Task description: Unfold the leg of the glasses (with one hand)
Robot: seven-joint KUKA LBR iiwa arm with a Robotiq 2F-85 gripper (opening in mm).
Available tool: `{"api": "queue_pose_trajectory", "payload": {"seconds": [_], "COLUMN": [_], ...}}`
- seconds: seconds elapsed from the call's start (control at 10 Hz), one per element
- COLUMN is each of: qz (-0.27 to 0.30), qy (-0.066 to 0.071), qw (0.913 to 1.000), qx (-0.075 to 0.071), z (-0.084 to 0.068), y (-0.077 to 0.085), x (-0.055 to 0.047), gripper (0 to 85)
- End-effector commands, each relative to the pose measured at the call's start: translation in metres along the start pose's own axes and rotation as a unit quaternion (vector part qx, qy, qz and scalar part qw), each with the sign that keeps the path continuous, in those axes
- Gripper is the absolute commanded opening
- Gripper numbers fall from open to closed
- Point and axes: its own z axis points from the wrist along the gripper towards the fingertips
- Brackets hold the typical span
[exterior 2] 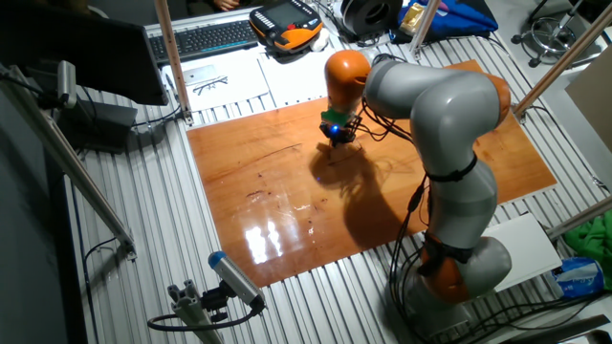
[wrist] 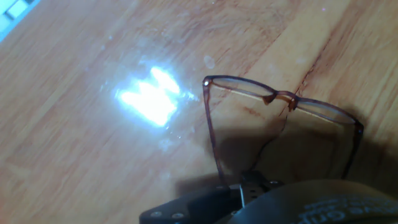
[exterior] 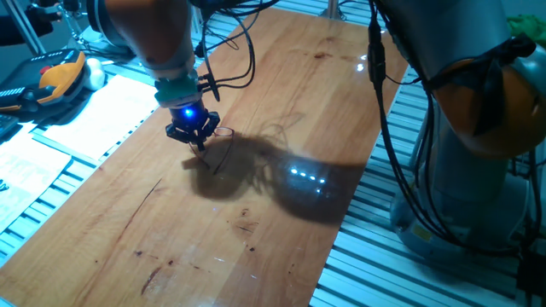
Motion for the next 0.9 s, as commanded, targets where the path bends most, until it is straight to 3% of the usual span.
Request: {"api": "queue_pose_trajectory", "payload": {"seconds": [0.0,0.3,0.8], "qz": [0.012,0.033,0.045], "qy": [-0.005,-0.027,-0.036], "qw": [0.9999,0.9991,0.9983], "qx": [0.002,0.006,-0.001], "z": [0.002,0.007,0.013], "y": [0.001,0.002,0.013], "x": [0.0,0.001,0.004], "gripper": [0.0,0.0,0.0]}}
